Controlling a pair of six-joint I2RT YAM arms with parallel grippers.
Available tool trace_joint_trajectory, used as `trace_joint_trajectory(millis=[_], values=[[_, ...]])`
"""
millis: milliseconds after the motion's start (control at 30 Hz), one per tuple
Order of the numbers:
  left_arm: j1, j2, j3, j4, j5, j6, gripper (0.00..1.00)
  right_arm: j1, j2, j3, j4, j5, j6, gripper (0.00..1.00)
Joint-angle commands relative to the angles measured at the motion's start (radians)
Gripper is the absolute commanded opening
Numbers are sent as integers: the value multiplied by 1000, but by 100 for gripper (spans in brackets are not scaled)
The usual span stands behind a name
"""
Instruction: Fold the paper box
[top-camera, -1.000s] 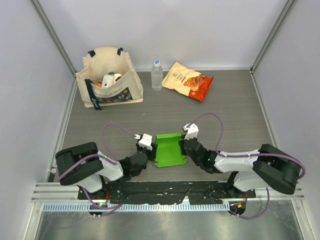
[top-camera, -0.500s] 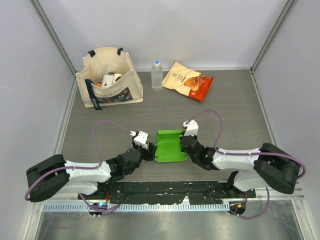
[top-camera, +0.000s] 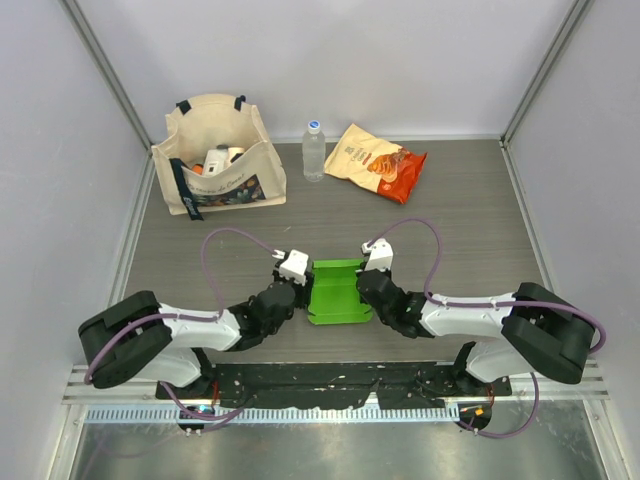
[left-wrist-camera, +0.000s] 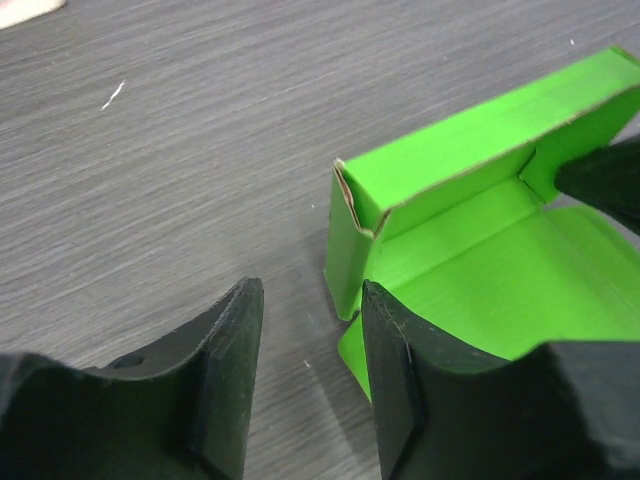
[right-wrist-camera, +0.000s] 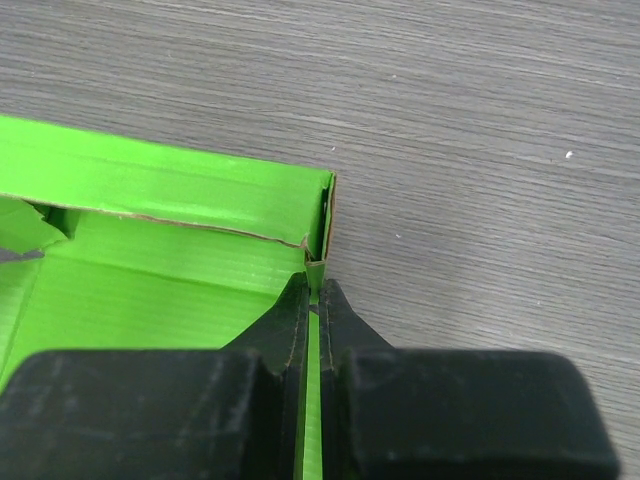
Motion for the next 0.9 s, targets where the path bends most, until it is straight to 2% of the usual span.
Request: trace_joint_trajectory(millis=[0, 367, 467, 500, 600, 633, 733, 800, 867], values=[[38, 32, 46, 105, -19, 36, 46, 7, -5, 38, 16, 19, 12, 1], [50, 139, 99, 179, -7, 61, 45, 16, 18, 61, 1, 19, 30, 1], [48, 165, 99, 209, -31, 74, 35, 19, 22, 67, -2, 19, 35, 1], [50, 176, 101, 217, -39, 79, 23, 19, 25, 69, -4, 20, 41, 1], [41, 234, 119, 233, -112, 99, 0, 31, 35, 78, -7, 49, 82, 1], [30, 251, 124, 242, -208, 107, 0, 48, 50, 83, -5, 60, 101, 1], [1, 384, 165, 294, -350, 140, 0, 105, 105, 90, 33, 178, 176, 1], [-8, 481, 177, 404, -401, 163, 0, 166, 143, 93, 68, 264, 214, 1], [-19, 515, 194, 411, -431, 135, 0, 178, 197, 110, 71, 277, 251, 1]])
